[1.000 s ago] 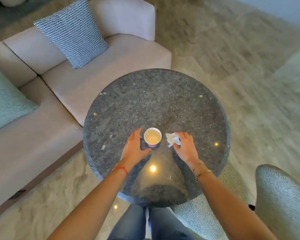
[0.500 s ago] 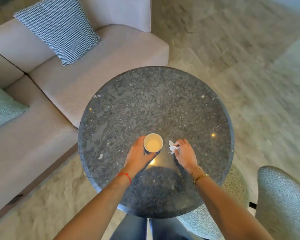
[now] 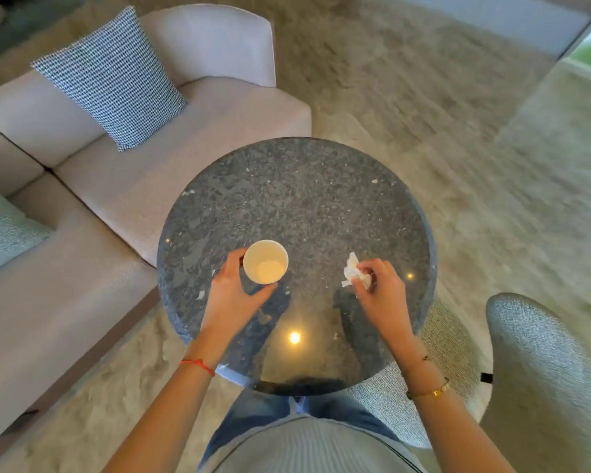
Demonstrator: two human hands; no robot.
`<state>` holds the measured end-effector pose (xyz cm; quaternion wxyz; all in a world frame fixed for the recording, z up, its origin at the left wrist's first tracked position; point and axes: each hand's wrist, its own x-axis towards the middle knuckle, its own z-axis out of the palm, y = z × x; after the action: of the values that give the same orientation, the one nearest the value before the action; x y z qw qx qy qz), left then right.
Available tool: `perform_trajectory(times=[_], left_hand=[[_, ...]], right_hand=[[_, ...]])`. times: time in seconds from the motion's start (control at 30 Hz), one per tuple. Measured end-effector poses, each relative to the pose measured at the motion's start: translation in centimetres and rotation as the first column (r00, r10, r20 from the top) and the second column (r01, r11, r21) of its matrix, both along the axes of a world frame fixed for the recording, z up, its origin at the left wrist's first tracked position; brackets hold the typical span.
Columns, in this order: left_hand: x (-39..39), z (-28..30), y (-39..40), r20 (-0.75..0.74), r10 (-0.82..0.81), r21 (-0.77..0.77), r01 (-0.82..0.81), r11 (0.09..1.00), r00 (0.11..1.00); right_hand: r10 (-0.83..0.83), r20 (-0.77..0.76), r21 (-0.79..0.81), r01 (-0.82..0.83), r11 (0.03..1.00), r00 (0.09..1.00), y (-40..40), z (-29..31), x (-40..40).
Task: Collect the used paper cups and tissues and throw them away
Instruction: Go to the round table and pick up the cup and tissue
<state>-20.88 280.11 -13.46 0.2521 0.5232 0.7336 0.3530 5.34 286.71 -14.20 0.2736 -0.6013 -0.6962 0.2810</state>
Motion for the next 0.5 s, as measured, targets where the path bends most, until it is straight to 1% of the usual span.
perform_trajectory(times=[0.13,0.27,0.37,0.5], left_hand=[[0.0,0.9,-3.9,-0.035,-0.02,0.07,0.022,0.997,0.999],[0.3,1.3,-7.7,-0.029,-0.083,0.088,0.085,0.992,0.996],[0.7,1.9,-10.4,-0.036,-0.174,0.082,0.177,0.981,0.984],[1.0,3.5,-14.5,-0.052,-0.318,0.125,0.322,0.938,0.947]], right_hand=[[-0.073,0.019,0.044,0.072,0.996,0.997,-4.4,1.7,1.4],[-0.188,0.033,0.096,0.184,0.978,0.982,-10.1,2.9,2.6],[-0.29,0.0,0.142,0.287,0.947,0.957,-15.8,3.7,3.5],[-0.421,-0.006,0.17,0.416,0.894,0.907,-24.5,4.6,5.1]])
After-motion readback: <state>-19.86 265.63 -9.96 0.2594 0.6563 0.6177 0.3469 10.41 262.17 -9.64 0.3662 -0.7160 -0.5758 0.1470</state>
